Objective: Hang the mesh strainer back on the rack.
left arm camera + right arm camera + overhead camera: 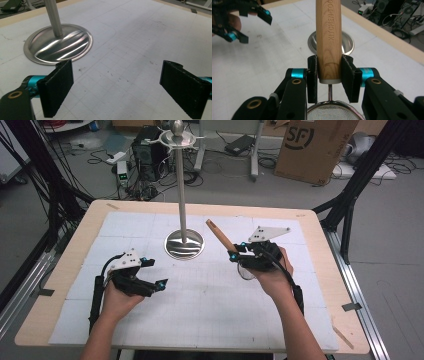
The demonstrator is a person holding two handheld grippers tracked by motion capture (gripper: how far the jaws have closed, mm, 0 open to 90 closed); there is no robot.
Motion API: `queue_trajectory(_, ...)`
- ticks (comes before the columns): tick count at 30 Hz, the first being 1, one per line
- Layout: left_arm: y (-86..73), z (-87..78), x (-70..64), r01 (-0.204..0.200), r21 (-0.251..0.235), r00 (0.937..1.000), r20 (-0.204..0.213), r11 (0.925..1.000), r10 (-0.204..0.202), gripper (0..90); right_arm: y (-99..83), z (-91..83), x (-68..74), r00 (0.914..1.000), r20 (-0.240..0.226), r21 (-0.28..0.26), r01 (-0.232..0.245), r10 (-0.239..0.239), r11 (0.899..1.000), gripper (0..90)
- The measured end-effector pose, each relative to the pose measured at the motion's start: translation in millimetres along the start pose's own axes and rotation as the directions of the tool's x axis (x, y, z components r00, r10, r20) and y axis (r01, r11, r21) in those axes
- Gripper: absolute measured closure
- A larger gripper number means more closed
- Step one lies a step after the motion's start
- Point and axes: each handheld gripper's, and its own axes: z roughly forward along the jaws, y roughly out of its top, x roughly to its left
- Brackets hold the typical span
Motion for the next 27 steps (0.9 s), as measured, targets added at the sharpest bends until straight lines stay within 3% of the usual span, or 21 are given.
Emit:
queue_trajectory(16, 0.1, -0.3, 0.5, 0.000, -0.003, 1.0000, 0.003, 1.0000, 0.000, 12.3, 41.4, -12.9, -6.4, 0.9990, 0.004, -0.093, 0.045, -0.045, 0.995, 69.1)
queue_trajectory(24, 0.0, -0.3, 0.7, -0.002, -0.005, 1.0000, 0.004, 1.0000, 0.002, 12.3, 61.8, -18.0, -16.0, 0.9963, 0.014, -0.104, 0.085, -0.084, 0.991, 69.1)
queue_trajectory(27, -0.2, -0.3, 1.0, 0.002, -0.004, 1.0000, 0.006, 1.0000, -0.002, 12.3, 70.3, -22.1, -19.5, 0.9969, 0.020, -0.104, 0.077, -0.076, 0.992, 69.1)
